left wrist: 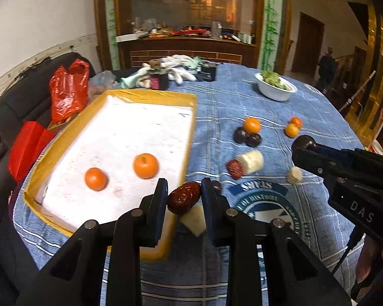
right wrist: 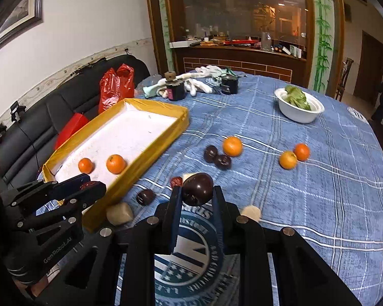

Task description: Organize fruits

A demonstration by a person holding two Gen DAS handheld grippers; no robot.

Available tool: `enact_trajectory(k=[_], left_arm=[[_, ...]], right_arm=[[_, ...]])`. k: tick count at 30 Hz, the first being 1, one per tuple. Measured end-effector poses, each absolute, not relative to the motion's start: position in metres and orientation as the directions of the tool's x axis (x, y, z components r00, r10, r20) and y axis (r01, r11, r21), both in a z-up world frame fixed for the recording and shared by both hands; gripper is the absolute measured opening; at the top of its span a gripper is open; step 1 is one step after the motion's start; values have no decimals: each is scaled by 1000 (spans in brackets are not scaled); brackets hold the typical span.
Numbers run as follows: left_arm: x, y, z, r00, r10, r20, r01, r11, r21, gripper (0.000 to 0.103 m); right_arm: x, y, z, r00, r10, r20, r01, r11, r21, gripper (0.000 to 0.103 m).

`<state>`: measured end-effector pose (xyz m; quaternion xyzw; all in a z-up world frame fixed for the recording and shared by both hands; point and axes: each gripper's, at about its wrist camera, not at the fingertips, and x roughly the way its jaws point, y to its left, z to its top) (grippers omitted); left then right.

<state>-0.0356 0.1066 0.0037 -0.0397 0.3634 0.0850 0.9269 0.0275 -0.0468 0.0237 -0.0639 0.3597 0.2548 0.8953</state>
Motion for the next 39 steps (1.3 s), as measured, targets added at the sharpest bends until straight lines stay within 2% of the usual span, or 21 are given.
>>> enact_trajectory(k=[23,39], left_arm=[[-33,184,1,682,260,-684,-394,918,-44,24],[-17,206,-11,608,311,-731,-473,881,-18,25]], right_arm=[[38,51,35,559,496,-665,-621,781,61,23],[61,109,11,490,501,-713,-666,744,65,23]])
